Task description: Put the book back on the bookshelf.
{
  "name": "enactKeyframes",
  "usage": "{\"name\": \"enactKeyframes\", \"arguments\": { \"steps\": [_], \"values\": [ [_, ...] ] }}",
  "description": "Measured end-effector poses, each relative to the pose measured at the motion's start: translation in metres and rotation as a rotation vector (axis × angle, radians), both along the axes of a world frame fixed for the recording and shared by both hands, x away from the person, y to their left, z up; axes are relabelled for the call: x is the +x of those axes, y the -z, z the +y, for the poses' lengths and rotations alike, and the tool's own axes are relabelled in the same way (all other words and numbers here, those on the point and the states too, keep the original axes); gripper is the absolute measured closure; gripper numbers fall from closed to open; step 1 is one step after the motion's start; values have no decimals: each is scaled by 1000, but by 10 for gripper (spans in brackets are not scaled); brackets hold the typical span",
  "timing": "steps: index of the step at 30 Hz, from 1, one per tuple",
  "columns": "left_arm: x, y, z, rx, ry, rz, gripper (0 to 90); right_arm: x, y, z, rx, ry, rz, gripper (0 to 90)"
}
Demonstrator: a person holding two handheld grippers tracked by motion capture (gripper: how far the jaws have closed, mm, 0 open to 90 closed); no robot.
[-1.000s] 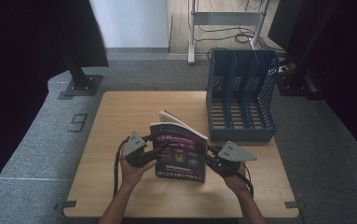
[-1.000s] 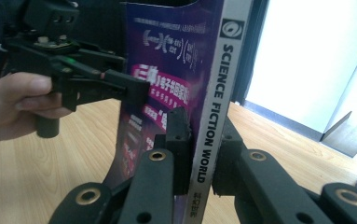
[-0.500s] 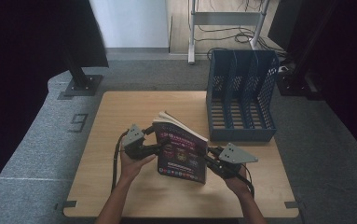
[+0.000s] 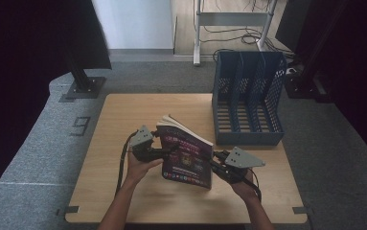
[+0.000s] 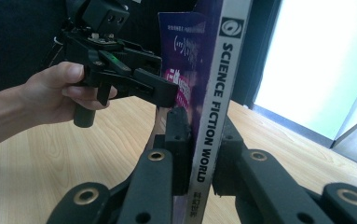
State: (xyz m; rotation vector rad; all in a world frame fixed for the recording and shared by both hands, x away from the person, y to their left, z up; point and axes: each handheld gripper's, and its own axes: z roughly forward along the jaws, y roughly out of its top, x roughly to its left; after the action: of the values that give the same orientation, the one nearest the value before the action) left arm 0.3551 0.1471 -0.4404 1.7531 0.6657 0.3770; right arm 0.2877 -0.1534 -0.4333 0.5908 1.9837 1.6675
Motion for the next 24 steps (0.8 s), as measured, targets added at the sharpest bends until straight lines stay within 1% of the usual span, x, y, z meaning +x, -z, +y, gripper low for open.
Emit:
{"name": "enactKeyframes", "arguments": {
  "steps": [3, 5, 9, 18, 21, 24],
  "values": [
    [-2, -1, -1, -2, 10, -2, 216, 1, 0, 2, -6, -5, 2, 747],
    [-4, -1, -3, 5, 12, -5, 217, 3, 0, 5, -12, -9, 9, 730],
    [-6, 0, -4, 11, 6, -7, 217, 8, 1, 14, -28, 5, 16, 720],
    [-8, 0, -4, 8, 6, -4, 222, 21, 1, 25, -41, 15, 47, 742],
    [-8, 0, -3, 13, 5, -2, 223, 23, 1, 26, -45, 26, 54, 762],
    [-9, 0, -3, 20, 1, -8, 227, 25, 1, 25, -40, 43, 66, 784]
  ]
}}
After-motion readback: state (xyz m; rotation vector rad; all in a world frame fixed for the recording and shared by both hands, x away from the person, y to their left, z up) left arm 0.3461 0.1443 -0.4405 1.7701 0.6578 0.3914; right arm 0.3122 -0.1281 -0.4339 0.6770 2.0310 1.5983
